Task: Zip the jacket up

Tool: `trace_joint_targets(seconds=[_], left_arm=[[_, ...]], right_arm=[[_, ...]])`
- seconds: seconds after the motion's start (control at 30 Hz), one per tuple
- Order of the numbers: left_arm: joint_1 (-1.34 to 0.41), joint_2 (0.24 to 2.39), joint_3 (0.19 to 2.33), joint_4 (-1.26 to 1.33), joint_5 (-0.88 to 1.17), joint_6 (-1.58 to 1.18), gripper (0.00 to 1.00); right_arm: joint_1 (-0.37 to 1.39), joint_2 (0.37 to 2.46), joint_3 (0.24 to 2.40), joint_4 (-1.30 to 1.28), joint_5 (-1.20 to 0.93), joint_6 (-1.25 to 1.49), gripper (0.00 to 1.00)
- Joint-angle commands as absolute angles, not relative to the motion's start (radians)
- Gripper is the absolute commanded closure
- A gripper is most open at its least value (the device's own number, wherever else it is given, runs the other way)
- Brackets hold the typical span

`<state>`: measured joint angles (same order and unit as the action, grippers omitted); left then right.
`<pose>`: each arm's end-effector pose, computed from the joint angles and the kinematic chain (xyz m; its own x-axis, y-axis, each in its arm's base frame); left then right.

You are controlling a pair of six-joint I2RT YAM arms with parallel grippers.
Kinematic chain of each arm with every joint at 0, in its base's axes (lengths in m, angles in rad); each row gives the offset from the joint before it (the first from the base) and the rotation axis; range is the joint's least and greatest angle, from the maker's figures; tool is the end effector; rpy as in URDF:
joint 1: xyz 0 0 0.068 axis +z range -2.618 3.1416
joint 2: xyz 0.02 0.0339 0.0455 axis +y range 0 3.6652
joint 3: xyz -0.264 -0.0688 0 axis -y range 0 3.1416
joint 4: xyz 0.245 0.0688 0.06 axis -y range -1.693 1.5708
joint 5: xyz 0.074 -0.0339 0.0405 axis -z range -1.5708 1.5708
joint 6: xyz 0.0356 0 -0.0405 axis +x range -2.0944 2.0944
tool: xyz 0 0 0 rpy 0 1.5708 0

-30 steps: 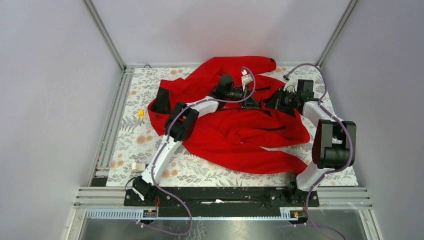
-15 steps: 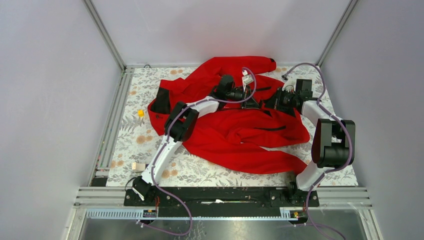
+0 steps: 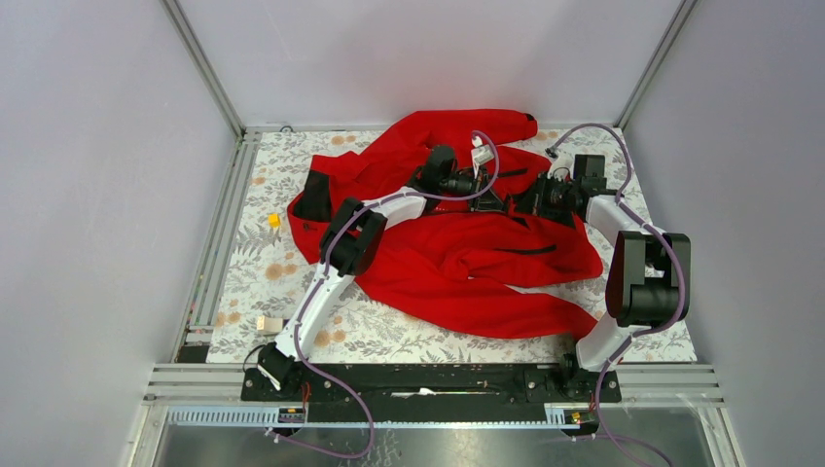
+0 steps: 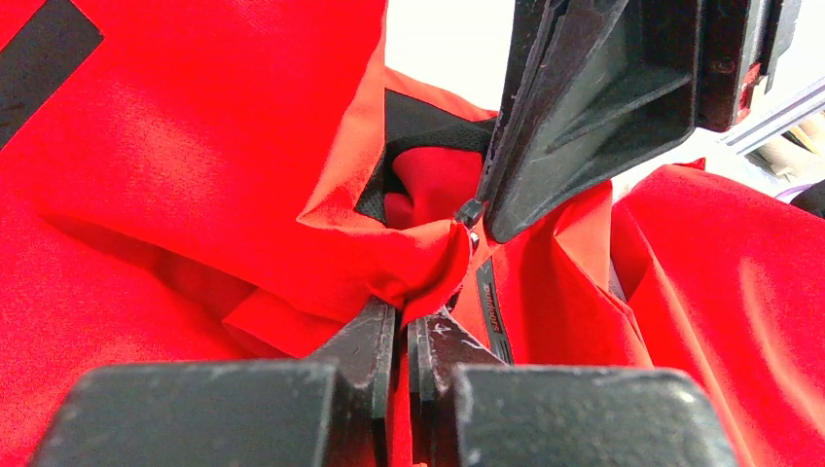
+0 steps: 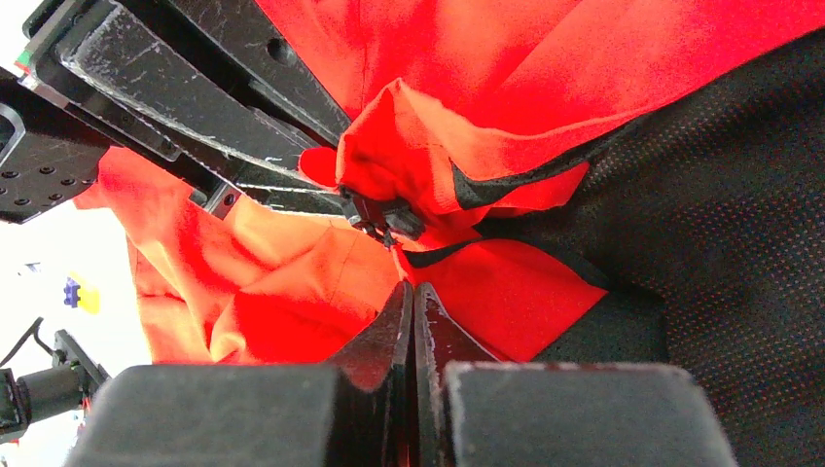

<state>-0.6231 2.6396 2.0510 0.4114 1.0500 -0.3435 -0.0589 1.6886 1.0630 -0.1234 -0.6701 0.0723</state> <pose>0.4520 -0.3628 0.1382 -0.4661 0.1286 -0.8753 0.8781 -0.0541 -0.4755 0.3601 0.0009 0.2115 -0.7074 0.0984 -0.6999 -0.3578 0.8042 0.4747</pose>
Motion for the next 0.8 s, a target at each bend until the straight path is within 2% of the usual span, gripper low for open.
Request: trace_joint_targets(seconds=[0.0, 0.77], left_arm=[[-0.62, 2.561, 2.049, 0.433, 1.055, -0.324, 1.0], [-0.627, 2.563, 2.059, 0.38, 1.04, -0.286, 1.0]], right_arm=[[-0.046, 1.673, 1.101, -0.131, -0.661, 0.051, 1.0], [-0.043, 1.665, 1.094, -0.099, -0.644, 0.069, 1.0]])
